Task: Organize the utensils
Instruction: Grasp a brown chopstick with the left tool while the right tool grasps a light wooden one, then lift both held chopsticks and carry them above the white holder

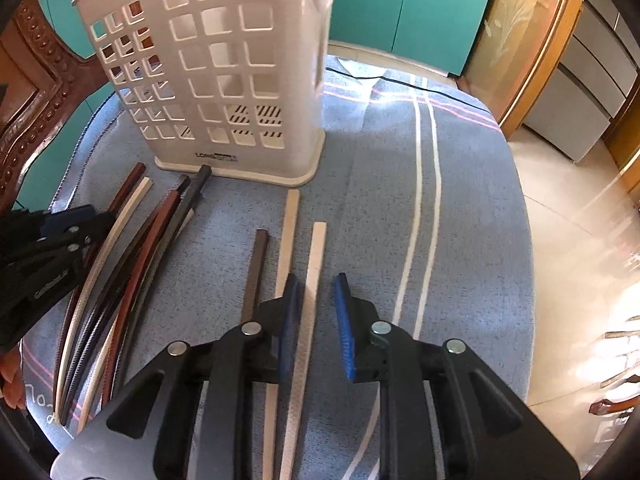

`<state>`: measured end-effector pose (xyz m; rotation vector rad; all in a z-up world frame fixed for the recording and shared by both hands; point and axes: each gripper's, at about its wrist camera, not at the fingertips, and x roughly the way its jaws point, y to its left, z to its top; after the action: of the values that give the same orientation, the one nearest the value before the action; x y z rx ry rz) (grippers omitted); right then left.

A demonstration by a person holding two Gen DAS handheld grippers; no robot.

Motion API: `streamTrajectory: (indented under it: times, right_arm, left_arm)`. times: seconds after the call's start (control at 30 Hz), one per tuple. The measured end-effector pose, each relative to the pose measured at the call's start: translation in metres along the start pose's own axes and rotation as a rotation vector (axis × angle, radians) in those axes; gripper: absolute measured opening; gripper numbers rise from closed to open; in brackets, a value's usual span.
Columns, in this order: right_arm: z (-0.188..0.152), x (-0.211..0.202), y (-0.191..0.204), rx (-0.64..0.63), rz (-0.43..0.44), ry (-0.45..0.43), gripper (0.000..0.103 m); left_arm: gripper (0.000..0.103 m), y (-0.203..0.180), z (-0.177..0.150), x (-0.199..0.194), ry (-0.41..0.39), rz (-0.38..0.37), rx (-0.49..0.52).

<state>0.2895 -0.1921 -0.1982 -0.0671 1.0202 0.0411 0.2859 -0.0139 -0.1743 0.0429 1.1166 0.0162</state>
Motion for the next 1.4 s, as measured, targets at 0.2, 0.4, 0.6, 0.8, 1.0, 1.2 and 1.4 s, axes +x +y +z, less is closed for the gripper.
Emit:
streamTrajectory:
  times: [0.2,0.4,0.6,0.8,1.0,1.2,1.4]
  right_arm:
    - [-0.003,-0.027,-0.007,0.030,0.068,-0.045,0.006]
    - [-0.011,-0.123,-0.034,0.087,0.203,-0.245,0.007]
    - [-0.025,-0.218,-0.048,0.104,0.270,-0.443,0.007]
    - [0.000,-0.283,-0.060,0.194,0.316,-0.655,0.007]
    - [0.036,-0.303,-0.066,0.340,0.295,-0.857,0.007]
    - [0.056,-0.266,-0.060,0.385,0.214,-0.898,0.007]
    - [0.056,-0.205,-0.040,0.333,0.187,-0.766,0.007]
  left_arm:
    - [0.007,0.004,0.001,-0.036,-0.100,-0.042,-0.032]
    - [0.007,0.023,-0.013,-0.118,-0.282,-0.124,-0.059]
    - [0.007,0.037,-0.019,-0.231,-0.536,-0.235,-0.083]
    - [0.007,0.048,0.012,-0.300,-0.781,-0.246,-0.158]
    - [0.007,0.057,0.047,-0.280,-0.846,-0.229,-0.244]
    - [0.007,0.043,0.069,-0.214,-0.742,-0.192,-0.235]
    - [0.007,0.036,0.071,-0.169,-0.645,-0.167,-0.216]
